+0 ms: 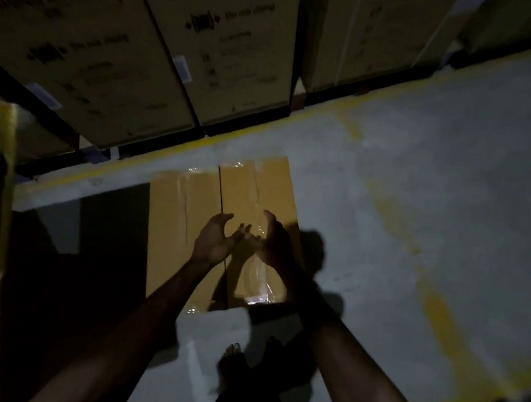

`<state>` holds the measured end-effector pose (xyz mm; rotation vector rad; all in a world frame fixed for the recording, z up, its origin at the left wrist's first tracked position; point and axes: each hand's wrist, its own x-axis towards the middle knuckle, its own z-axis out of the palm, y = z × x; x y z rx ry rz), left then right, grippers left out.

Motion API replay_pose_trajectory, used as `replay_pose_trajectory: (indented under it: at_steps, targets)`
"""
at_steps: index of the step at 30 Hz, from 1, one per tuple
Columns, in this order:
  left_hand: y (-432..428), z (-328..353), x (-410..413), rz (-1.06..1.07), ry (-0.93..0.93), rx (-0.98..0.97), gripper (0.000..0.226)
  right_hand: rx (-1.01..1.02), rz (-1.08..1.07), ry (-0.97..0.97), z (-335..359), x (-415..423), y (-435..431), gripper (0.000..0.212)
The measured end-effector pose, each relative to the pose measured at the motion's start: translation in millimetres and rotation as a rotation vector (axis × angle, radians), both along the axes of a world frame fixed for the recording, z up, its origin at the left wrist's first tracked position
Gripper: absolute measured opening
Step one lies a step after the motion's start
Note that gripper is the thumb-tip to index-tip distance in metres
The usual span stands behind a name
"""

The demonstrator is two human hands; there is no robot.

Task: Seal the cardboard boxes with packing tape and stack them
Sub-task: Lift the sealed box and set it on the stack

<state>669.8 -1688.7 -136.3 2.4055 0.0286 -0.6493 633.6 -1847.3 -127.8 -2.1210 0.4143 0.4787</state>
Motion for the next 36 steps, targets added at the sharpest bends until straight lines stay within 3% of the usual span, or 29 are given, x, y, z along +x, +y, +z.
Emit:
replay_pose_trajectory:
  at_steps: [5, 12, 20, 29, 36]
  targets:
    - [44, 140, -22, 0.134, -0.300, -0.126, 0.046, 0.075, 0.132, -0.160, 131, 2, 53, 0.063]
    - [190, 257, -107, 0.409, -0.466, -0.153, 0.053, 0.157, 0.395, -0.261, 238, -29, 183, 0.062]
    - [395, 271, -248, 0.763, -0.545, -0.034, 0.046, 0.191, 0.692, -0.294, 266, -116, 404, 0.068]
    - [610, 243, -388, 0.872, -0.456, -0.016, 0.051, 0.248, 0.739, -0.249, 259, -230, 627, 0.058]
    - [708, 241, -439, 0.875, -0.427, -0.098, 0.047, 0.197, 0.754, -0.186, 263, -280, 731, 0.062]
